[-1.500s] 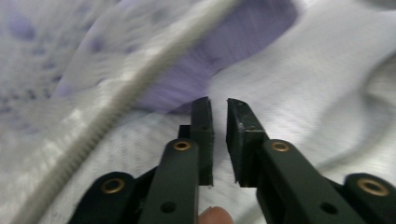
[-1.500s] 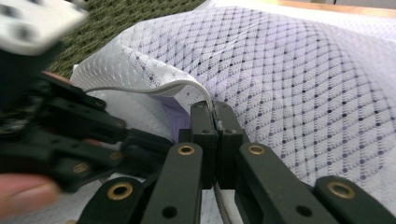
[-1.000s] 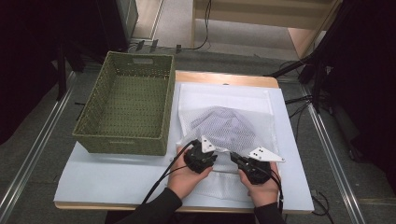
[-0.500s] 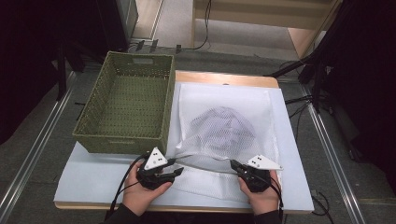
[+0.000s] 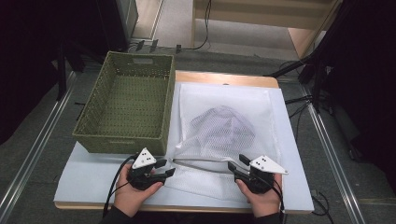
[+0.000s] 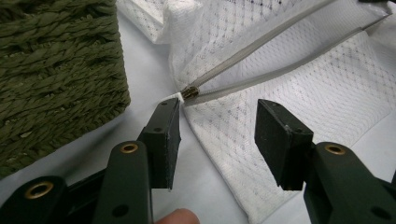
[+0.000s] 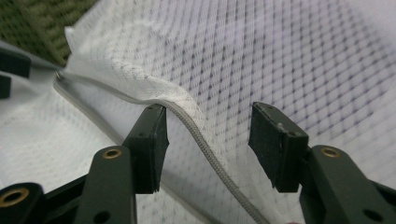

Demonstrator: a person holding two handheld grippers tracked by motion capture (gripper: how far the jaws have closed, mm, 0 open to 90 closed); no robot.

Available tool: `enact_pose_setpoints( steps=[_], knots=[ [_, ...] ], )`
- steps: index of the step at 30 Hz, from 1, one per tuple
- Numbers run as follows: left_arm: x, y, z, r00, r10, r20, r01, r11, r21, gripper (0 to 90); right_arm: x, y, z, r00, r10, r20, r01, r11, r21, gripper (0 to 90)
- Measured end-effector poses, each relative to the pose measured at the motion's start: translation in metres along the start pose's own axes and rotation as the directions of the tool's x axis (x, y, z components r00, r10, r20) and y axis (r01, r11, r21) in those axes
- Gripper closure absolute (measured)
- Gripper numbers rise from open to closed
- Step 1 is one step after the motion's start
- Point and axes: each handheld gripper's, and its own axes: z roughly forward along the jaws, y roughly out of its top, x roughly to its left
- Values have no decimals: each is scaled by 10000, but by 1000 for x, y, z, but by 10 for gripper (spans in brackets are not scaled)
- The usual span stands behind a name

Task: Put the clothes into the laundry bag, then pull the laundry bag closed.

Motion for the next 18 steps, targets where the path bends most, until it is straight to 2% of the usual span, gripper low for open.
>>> enact_pose_setpoints(
  steps=[3, 7, 9, 13, 18],
  knots=[
    [0, 1, -1, 10000, -2, 61, 3, 10000, -98, 511, 5, 8, -5, 9999, 12, -145, -16, 9996, -274, 483],
    [-1, 0, 0, 9999, 6, 108, -6, 10000, 3, 523, 17, 15, -5, 9982, -149, -573, 128, 9993, -355, 537],
    [-1, 1, 0, 10000, -4, 99, 4, 10000, -7, 527, 24, 18, -4, 9976, -280, -630, 259, 9991, -344, 557],
    [1, 1, -1, 9997, -171, 196, 170, 9998, 45, 553, 34, 20, 3, 9943, -372, -999, 356, 9992, -184, 629],
    [5, 3, -3, 9989, -359, 306, 357, 9994, 47, 612, 50, 18, 21, 9844, -529, -1680, 578, 9980, 243, 707]
  ],
)
